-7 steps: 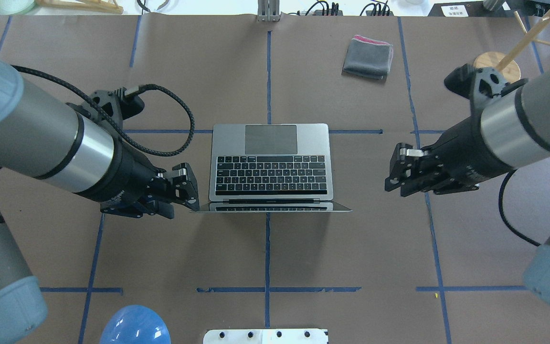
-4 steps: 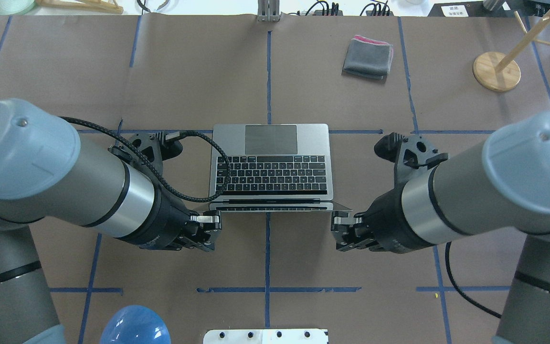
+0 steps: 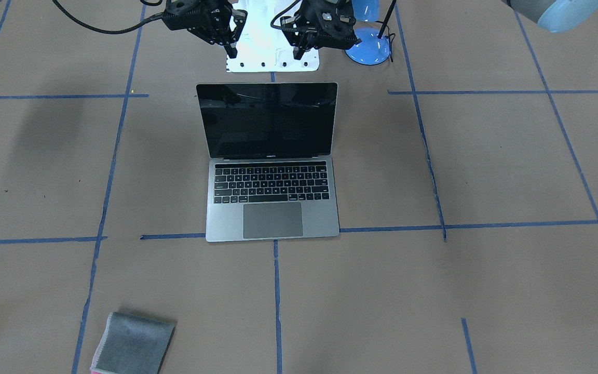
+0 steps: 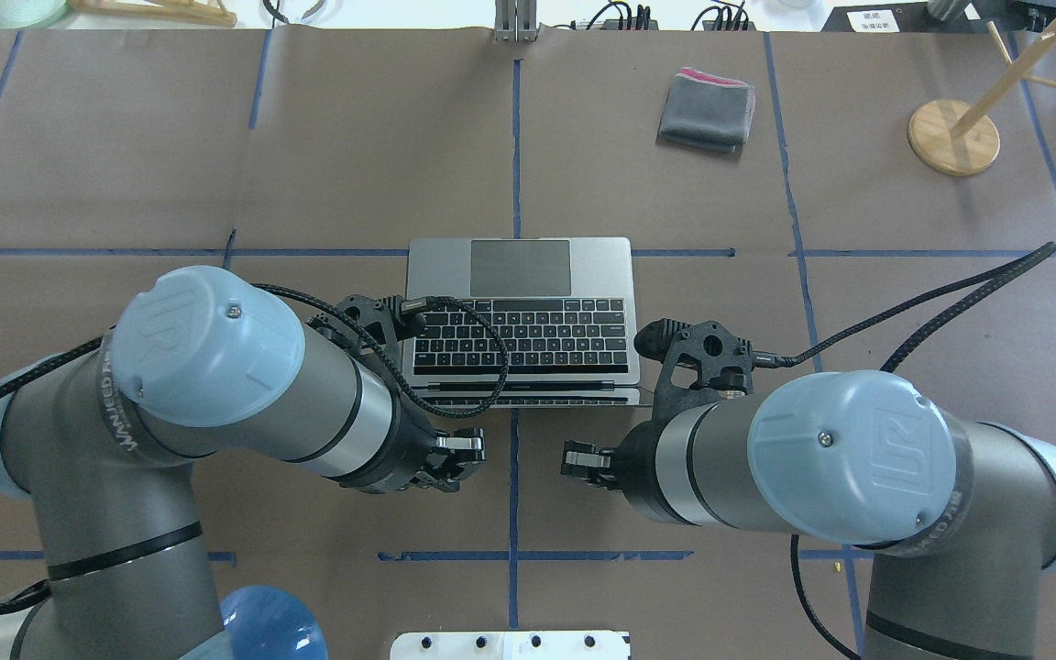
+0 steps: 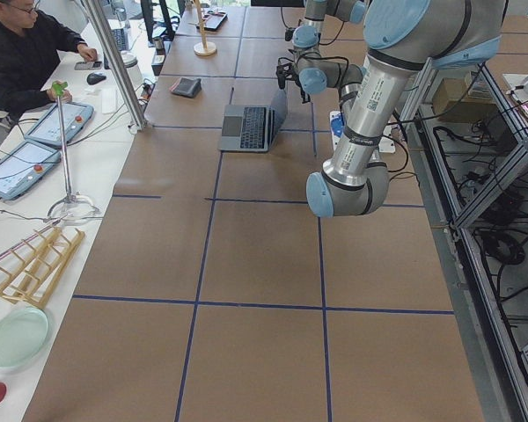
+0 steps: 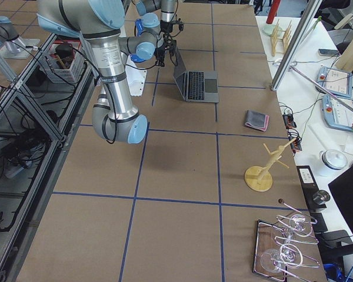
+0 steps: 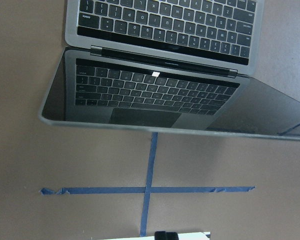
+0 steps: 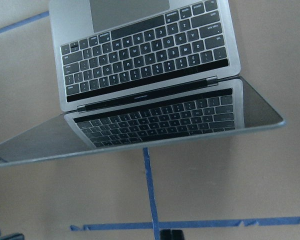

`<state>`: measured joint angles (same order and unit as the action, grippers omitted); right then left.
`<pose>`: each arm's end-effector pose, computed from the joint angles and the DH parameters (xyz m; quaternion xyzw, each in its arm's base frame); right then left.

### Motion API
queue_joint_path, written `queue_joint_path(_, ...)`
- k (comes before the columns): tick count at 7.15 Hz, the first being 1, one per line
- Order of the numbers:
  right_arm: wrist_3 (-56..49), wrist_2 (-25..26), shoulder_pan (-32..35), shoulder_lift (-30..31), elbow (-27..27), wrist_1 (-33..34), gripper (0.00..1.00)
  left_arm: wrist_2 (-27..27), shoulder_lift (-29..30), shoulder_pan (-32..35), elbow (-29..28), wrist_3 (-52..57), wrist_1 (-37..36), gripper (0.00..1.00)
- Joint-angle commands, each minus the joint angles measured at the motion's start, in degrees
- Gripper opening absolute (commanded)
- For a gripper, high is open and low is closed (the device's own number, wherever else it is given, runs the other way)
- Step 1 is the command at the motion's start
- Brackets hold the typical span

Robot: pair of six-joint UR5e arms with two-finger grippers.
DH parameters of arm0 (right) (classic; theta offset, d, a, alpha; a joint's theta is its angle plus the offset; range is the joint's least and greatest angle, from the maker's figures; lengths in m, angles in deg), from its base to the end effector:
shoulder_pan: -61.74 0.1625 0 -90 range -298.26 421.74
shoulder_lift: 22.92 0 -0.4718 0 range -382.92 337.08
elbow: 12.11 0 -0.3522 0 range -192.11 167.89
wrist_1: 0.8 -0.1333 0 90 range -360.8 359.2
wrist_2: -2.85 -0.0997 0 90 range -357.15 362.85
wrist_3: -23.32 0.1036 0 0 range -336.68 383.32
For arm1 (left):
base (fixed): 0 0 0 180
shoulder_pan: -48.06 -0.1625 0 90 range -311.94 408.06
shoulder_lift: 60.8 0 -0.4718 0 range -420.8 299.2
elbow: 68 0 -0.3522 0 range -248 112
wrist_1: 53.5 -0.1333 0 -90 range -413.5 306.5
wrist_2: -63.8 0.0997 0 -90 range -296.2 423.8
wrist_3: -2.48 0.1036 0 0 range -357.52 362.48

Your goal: Close laptop

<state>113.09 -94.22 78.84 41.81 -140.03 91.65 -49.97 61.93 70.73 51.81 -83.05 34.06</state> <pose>-0.4412 -0.2619 0.2381 0.0234 -0.5069 0.0955 0.8564 0.4717 -0.2962 0.2077 -0.0583 0.5182 -0.0321 0.8527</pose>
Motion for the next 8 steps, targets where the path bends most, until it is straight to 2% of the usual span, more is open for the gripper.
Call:
queue_joint_path(1,0.1,2.1,1.9,0.0,5.0,-7.4,0.0,1.4,0.3,-0.2,-1.9,0.2,0.8,0.01)
queue_joint_path(4,-0.2,1.8,6.6,-0.1,5.4,-7.5,0.0,3.8,0.8,0.4,-2.4,3.4,0.7,0.01)
queue_joint_path(5,-0.4,1.7,8.4,-0.1,5.5,-7.4,0.0,3.7,0.8,2.4,-2.5,3.9,0.9,0.01)
queue_joint_path(7,-2.4,1.2,11.9,-0.2,6.8,-7.4,0.0,3.7,1.6,6.4,-6.4,4.1,5.2,0.0)
queue_joint_path(8,-3.7,0.5,13.2,-0.7,8.0,-7.4,0.0,3.7,4.0,8.2,-10.5,5.4,6.0,0.0)
